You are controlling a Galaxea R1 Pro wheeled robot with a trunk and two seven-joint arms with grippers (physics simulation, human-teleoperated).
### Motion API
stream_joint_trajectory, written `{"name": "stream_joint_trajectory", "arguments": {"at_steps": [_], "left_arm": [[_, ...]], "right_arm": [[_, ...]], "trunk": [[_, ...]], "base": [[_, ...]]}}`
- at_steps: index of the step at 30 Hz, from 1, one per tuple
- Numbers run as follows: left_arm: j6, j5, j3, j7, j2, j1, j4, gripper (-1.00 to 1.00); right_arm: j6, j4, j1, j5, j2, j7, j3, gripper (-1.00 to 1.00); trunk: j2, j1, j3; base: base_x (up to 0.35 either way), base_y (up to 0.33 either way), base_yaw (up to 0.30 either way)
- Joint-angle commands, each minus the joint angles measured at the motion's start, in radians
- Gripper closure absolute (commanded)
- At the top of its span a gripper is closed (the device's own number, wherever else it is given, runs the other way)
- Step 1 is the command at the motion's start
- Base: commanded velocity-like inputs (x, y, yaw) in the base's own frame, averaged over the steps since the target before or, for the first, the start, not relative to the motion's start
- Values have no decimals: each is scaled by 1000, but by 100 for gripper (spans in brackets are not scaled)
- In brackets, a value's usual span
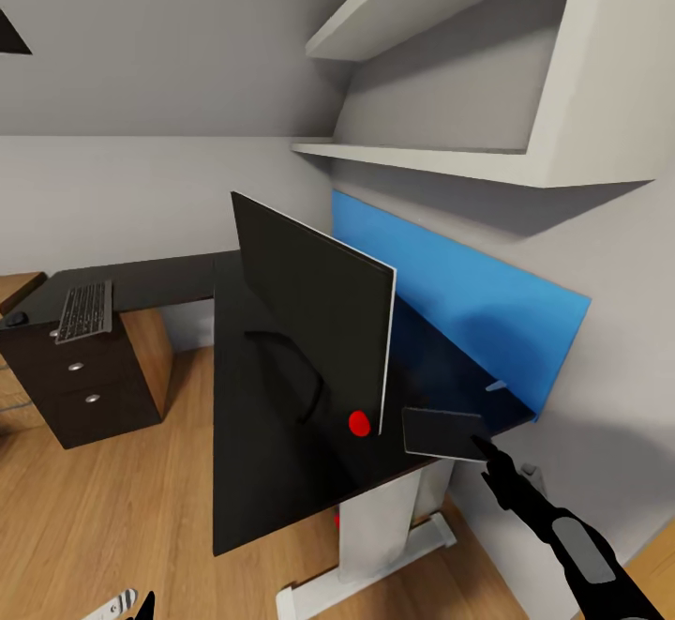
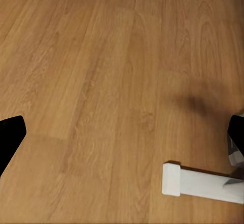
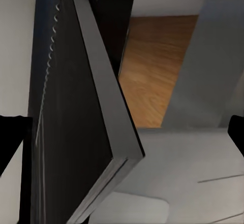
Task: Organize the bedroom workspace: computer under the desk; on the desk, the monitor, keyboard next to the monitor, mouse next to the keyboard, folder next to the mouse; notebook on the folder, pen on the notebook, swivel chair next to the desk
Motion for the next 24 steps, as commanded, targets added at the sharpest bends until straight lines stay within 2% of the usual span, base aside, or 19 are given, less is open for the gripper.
{"name": "stream_joint_trajectory", "arguments": {"at_steps": [1,4,8,23,24], "left_arm": [[-2,10,-2,4,1,0,-1,-100],[-2,10,-2,4,1,0,-1,-100],[-2,10,-2,4,1,0,-1,-100],[-2,10,-2,4,0,0,1,-100],[-2,10,-2,4,0,0,3,-100]], "right_arm": [[8,0,-1,-6,0,1,-4,-100],[8,-1,-1,-6,0,1,-4,-100],[8,-1,-1,-6,0,1,-4,-100],[8,-1,-1,-6,0,1,-4,-100],[8,-1,-1,-6,0,1,-4,100]], "trunk": [[0,0,-1],[0,0,-1],[28,-15,12],[28,-15,12],[28,-15,12]], "base": [[10,11,0],[6,6,0],[1,1,0],[0,0,0],[0,0,0]]}}
